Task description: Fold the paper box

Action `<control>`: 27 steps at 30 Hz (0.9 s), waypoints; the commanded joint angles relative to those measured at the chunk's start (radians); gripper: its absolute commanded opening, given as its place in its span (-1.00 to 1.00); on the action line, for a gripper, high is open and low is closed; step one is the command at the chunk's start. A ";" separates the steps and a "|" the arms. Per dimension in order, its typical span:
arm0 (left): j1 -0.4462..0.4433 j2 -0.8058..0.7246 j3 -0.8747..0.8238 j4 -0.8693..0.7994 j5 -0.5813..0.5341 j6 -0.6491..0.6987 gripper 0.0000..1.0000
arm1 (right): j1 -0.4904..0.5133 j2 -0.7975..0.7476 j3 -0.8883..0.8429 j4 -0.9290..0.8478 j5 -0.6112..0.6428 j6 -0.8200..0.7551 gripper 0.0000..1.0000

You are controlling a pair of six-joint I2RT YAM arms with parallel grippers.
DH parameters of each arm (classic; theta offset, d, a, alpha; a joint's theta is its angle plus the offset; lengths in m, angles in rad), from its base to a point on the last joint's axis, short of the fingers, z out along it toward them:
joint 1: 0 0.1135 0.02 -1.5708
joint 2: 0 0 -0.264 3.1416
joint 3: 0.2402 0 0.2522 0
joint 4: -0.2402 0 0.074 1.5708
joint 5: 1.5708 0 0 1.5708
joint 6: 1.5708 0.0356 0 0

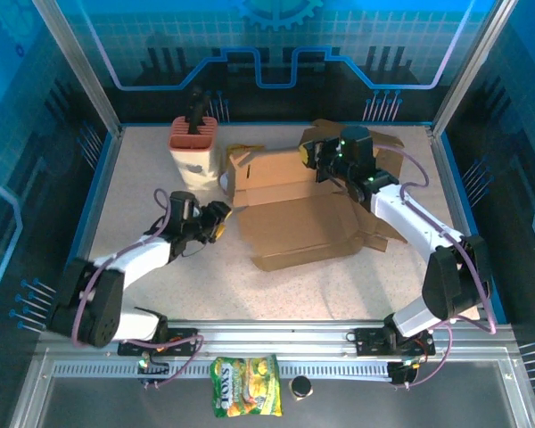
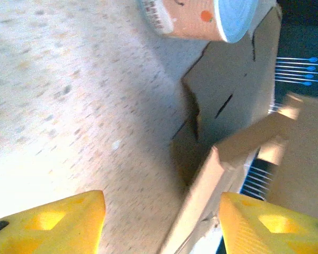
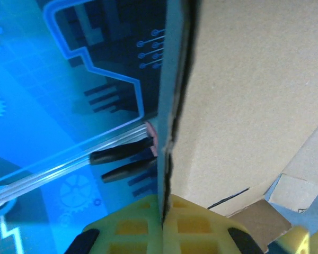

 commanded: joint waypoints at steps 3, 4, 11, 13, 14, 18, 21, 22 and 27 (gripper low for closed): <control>0.066 -0.220 -0.008 -0.459 -0.081 0.151 0.13 | 0.042 0.002 -0.035 0.021 -0.018 -0.094 -1.00; 0.093 -0.243 -0.008 -0.466 -0.070 0.182 0.12 | 0.046 0.003 -0.039 0.019 -0.017 -0.108 -1.00; 0.174 -0.123 0.111 -0.472 -0.005 0.517 0.02 | 0.074 0.078 -0.057 0.072 -0.076 -0.213 -1.00; 0.176 -0.082 0.138 -0.468 -0.005 0.586 0.02 | 0.086 0.098 -0.076 0.106 -0.084 -0.224 -1.00; 0.176 -0.069 0.148 -0.459 -0.004 0.614 0.02 | 0.091 0.107 -0.087 0.134 -0.089 -0.230 -1.00; 0.176 -0.048 0.169 -0.434 -0.009 0.705 0.01 | 0.100 0.131 -0.119 0.213 -0.106 -0.259 -1.00; 0.173 -0.025 0.174 -0.424 0.015 0.748 0.00 | 0.102 0.140 -0.134 0.263 -0.117 -0.283 -1.00; 0.171 -0.019 0.172 -0.422 0.023 0.760 0.00 | 0.101 0.141 -0.138 0.268 -0.120 -0.290 -1.00; 0.122 0.003 0.154 -0.384 0.036 0.837 0.04 | 0.100 0.150 -0.172 0.347 -0.147 -0.321 -1.00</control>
